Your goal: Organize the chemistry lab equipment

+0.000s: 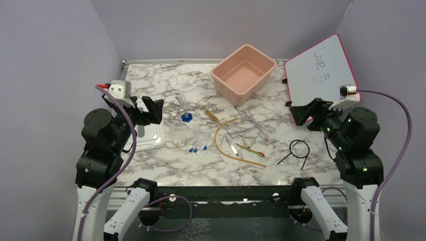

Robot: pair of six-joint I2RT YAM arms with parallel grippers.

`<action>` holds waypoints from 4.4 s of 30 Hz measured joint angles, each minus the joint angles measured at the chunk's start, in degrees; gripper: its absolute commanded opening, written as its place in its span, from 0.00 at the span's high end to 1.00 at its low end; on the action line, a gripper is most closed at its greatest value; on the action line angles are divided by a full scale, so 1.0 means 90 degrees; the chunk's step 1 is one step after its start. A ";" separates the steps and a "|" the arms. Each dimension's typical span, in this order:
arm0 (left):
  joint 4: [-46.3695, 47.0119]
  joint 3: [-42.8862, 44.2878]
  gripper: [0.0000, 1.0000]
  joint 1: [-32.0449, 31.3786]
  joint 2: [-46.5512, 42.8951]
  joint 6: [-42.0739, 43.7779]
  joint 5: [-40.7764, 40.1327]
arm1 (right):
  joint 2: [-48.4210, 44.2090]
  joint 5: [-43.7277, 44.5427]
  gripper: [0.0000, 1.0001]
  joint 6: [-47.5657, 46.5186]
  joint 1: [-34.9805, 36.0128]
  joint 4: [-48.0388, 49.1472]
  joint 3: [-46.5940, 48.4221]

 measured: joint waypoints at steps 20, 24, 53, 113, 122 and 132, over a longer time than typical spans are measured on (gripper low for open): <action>0.0576 -0.0945 0.01 -0.0172 -0.0449 -0.0311 0.0969 | 0.0869 0.0945 0.36 0.0544 0.0070 -0.2055 -0.0818; 0.0612 -0.1241 0.01 -0.0248 -0.0488 -0.0318 0.0969 | 0.0950 0.1180 0.36 0.0707 0.0070 -0.2234 -0.1331; 0.1192 -0.1892 0.01 -0.0923 -0.0197 -0.0248 0.0240 | 0.2018 0.3526 0.58 0.3026 0.0070 -0.0957 -0.2390; 0.1304 -0.1795 0.01 -0.1003 0.0107 -0.0529 -0.0440 | 0.1800 0.2977 0.99 0.1600 0.0083 -0.1809 0.1202; 0.1724 -0.1399 0.01 -0.1003 0.1025 -0.0860 -0.1122 | 0.3689 0.1576 0.99 0.0772 0.0182 -0.1151 0.2754; 0.2628 -0.1294 0.01 -0.1003 0.1707 -0.1027 -0.1727 | 0.6278 0.1661 0.99 -0.0216 0.1438 -0.0010 0.4767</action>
